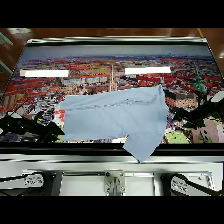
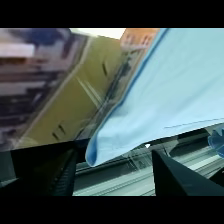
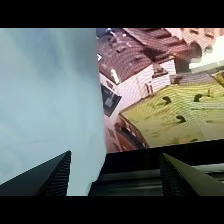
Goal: Fold the shirts.
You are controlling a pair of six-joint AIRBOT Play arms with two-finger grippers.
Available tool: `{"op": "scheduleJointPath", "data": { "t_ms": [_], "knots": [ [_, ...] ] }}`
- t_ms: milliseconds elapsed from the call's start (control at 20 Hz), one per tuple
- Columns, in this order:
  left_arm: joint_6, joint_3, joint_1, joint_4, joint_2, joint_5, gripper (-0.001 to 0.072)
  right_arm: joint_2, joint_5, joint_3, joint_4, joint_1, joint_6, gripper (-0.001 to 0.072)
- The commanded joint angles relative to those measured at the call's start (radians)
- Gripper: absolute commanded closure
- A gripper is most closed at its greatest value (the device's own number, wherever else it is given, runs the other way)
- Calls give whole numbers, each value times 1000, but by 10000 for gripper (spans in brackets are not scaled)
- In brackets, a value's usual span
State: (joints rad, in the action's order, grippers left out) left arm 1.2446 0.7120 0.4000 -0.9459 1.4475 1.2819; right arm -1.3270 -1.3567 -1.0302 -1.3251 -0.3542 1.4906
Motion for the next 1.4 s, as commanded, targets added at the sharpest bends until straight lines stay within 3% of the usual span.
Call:
{"op": "scheduleJointPath", "data": {
  "t_ms": [0, 200, 250, 350, 400, 450, 550, 700, 800, 900, 950, 1050, 1150, 1350],
  "knots": [
    [17, -16, -7, -6, 2, -46, 179, 1, 12, 10, 10, -3, -4, 59],
    [36, -16, -73, -3, 12, -65, 181, 1, 20, 10, 10, -3, -4, 59],
    [69, -16, -95, -3, 16, -93, 235, 1, 26, 14, 10, -3, -4, 58],
    [106, -16, -145, 3, 16, -128, 539, 1, 30, 65, 11, -3, -18, 59],
    [98, -15, -167, 5, 16, -128, 634, 1, 38, 109, 21, -3, -23, 59],
    [79, -16, -184, 5, 15, -126, 667, 1, 57, 162, 61, -3, -39, 59],
    [57, -15, -199, 4, 6, -123, 668, 1, 130, 251, 146, 22, -89, 59],
    [57, -15, -196, 3, -48, -122, 668, 0, 279, 321, 150, 76, -61, 61],
    [57, -15, -193, 4, -99, -127, 668, -11, 326, 339, 183, 98, -55, 167],
    [57, -15, -193, 4, -144, -140, 668, -35, 345, 341, 222, 129, -55, 176],
    [57, -14, -193, 4, -167, -154, 668, -37, 357, 341, 239, 148, -55, 402],
    [57, 9, -193, 4, -207, -176, 669, -32, 345, 328, 273, 172, -73, 661],
    [40, 84, -193, 3, -267, -175, 671, 21, 285, 270, 306, 172, -179, 655],
    [-40, 448, -196, 5, -487, -180, 670, 312, 325, -43, 292, 170, -221, 655]
  ]
}}
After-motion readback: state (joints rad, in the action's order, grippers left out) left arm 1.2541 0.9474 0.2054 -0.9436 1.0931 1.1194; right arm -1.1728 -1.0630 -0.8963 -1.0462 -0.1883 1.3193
